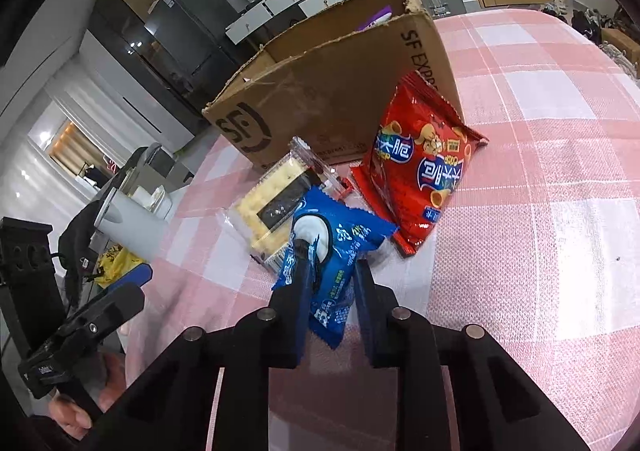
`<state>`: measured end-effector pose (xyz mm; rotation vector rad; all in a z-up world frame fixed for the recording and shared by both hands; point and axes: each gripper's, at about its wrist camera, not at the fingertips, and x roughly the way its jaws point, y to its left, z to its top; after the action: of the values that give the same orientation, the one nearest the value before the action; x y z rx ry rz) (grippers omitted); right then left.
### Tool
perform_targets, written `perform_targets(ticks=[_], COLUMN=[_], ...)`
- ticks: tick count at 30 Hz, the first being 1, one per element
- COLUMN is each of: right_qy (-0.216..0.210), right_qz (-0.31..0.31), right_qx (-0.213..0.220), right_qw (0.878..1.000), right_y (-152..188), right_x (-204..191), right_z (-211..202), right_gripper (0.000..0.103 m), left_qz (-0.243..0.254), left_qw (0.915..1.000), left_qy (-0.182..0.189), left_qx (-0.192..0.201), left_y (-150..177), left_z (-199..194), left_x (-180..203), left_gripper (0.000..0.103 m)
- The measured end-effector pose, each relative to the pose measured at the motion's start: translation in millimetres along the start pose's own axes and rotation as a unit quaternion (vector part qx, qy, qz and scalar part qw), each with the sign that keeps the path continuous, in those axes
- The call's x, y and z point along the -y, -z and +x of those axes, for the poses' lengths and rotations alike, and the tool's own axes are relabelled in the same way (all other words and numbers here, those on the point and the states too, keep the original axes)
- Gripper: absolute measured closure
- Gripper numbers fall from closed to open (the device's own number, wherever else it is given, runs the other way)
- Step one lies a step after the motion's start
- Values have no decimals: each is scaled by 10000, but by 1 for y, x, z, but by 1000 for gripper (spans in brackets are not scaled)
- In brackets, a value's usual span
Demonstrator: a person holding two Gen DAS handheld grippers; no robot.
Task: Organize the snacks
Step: 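Grasp the blue Oreo pack with the right gripper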
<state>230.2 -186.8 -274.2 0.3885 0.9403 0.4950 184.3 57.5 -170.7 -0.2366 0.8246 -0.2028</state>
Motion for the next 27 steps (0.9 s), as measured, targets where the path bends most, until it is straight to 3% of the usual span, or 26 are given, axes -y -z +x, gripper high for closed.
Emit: perform_targets(ticks=[5,19,24,27], right_qy=[-99,-49,-141,-203], right_qz=[-30,-39,-47,-24], right_qx=[4,-60,-122,-138], right_qw=[9999,10000,9998,9997], right_y=[3,-4,-5,-7], right_x=[0,-1,-9,-12], right_z=[-4,2,9,13], right_gripper=[87,87,83,75], left_qz=[40,11,-67,-118], left_qw=[10000,9999,9999,9998], left_qy=[1,20,29,34], left_qx=[-13,-113,-138,-182], left_y=[1,6,7,7], left_z=[-2,0,1,2], left_x=[3,1,-6,-9], left_gripper=[1,1,1,1])
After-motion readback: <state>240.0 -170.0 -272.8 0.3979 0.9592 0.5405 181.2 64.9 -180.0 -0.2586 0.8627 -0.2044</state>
